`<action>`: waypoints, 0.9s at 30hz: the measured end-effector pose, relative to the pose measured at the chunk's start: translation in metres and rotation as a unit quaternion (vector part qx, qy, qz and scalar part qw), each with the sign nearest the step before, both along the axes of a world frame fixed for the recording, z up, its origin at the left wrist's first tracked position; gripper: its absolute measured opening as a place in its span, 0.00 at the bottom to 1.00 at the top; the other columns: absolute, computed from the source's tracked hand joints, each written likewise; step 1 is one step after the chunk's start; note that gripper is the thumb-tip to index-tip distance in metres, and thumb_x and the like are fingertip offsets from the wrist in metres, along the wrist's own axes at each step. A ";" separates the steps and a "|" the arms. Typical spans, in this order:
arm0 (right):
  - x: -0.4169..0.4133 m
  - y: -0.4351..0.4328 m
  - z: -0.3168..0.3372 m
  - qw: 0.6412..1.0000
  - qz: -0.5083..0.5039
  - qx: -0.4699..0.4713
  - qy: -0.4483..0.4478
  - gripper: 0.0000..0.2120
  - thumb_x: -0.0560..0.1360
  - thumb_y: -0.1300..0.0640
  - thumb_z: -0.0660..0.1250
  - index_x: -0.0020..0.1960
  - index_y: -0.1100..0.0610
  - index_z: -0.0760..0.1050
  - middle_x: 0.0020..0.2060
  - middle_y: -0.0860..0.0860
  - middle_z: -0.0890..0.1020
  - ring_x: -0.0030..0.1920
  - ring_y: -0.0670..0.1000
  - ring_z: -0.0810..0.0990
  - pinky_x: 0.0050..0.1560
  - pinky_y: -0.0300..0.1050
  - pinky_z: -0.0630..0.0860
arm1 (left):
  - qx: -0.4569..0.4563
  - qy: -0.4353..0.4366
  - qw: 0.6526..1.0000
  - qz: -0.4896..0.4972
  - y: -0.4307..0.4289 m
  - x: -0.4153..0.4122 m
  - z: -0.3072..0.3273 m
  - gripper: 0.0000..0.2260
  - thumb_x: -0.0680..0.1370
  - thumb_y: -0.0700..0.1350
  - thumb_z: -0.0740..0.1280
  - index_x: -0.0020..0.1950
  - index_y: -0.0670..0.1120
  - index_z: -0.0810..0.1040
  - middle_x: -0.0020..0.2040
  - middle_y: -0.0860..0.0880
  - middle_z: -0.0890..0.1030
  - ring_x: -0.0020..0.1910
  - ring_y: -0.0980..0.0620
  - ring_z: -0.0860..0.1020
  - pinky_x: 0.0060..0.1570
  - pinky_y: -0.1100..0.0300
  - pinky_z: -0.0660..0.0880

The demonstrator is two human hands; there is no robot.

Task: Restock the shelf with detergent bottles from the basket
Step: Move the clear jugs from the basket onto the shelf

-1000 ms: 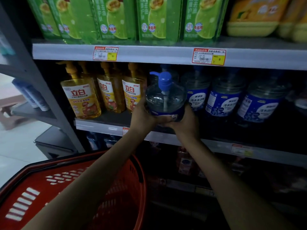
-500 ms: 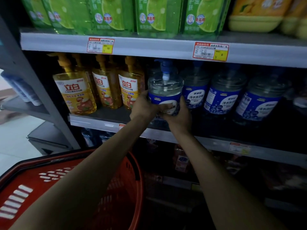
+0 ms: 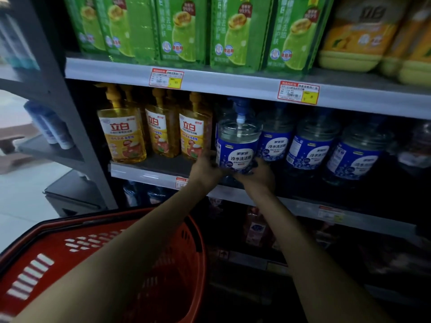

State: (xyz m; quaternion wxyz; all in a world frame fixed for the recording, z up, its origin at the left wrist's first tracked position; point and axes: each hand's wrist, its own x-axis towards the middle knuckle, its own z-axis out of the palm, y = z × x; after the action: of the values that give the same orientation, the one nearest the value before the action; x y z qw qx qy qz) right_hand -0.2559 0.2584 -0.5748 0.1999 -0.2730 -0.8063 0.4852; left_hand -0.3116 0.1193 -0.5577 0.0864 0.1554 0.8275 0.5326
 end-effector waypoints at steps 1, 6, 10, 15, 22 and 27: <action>0.005 0.000 0.002 1.000 0.008 0.007 -0.011 0.30 0.69 0.58 0.79 0.69 0.55 0.74 0.63 0.54 0.81 0.62 0.57 0.81 0.60 0.55 0.79 | -0.010 0.002 1.000 -0.007 -0.005 0.004 0.001 0.27 0.75 0.45 0.78 0.71 0.46 0.73 0.60 0.47 0.83 0.56 0.46 0.82 0.56 0.45 0.82; 0.033 -0.002 0.012 0.996 0.041 0.050 -0.055 0.25 0.71 0.58 0.78 0.66 0.57 0.76 0.60 0.54 0.82 0.60 0.56 0.80 0.58 0.49 0.78 | -0.057 0.054 0.996 -0.036 -0.032 0.024 0.004 0.27 0.75 0.48 0.78 0.72 0.47 0.74 0.61 0.49 0.83 0.59 0.48 0.81 0.58 0.52 0.79; 0.056 -0.013 0.018 0.990 0.088 0.083 -0.069 0.27 0.72 0.54 0.78 0.68 0.55 0.74 0.62 0.52 0.79 0.63 0.55 0.78 0.58 0.47 0.76 | -0.103 0.078 0.991 -0.039 -0.064 0.035 0.003 0.29 0.77 0.49 0.75 0.76 0.49 0.70 0.67 0.48 0.81 0.63 0.46 0.80 0.59 0.52 0.78; 0.076 -0.032 0.030 0.972 0.158 0.158 -0.071 0.34 0.72 0.46 0.77 0.74 0.53 0.69 0.66 0.50 0.71 0.67 0.50 0.72 0.58 0.41 0.69 | -0.167 0.114 0.979 -0.031 -0.100 0.052 0.006 0.30 0.78 0.51 0.74 0.78 0.47 0.69 0.68 0.44 0.79 0.63 0.45 0.79 0.61 0.46 0.79; 0.084 -0.072 0.043 0.958 0.201 0.190 -0.069 0.42 0.69 0.41 0.77 0.77 0.50 0.64 0.73 0.52 0.66 0.72 0.54 0.68 0.67 0.49 0.72 | -0.248 0.156 0.955 -0.050 -0.147 0.081 0.016 0.32 0.79 0.54 0.72 0.80 0.53 0.64 0.73 0.46 0.72 0.64 0.49 0.79 0.63 0.49 0.78; 0.076 -0.108 0.047 0.956 0.207 0.207 -0.031 0.38 0.69 0.42 0.77 0.74 0.48 0.65 0.67 0.54 0.70 0.66 0.56 0.73 0.64 0.55 0.75 | -0.294 0.171 0.940 -0.040 -0.190 0.096 0.016 0.33 0.80 0.58 0.70 0.81 0.57 0.61 0.76 0.51 0.70 0.68 0.50 0.75 0.60 0.52 0.78</action>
State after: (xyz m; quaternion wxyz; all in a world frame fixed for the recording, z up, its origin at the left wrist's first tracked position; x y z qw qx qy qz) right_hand -0.1796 0.1508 -0.5274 0.1218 -0.0674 -0.9337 0.3298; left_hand -0.2160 -0.0703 -0.5418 0.0070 0.2450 0.9425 0.2273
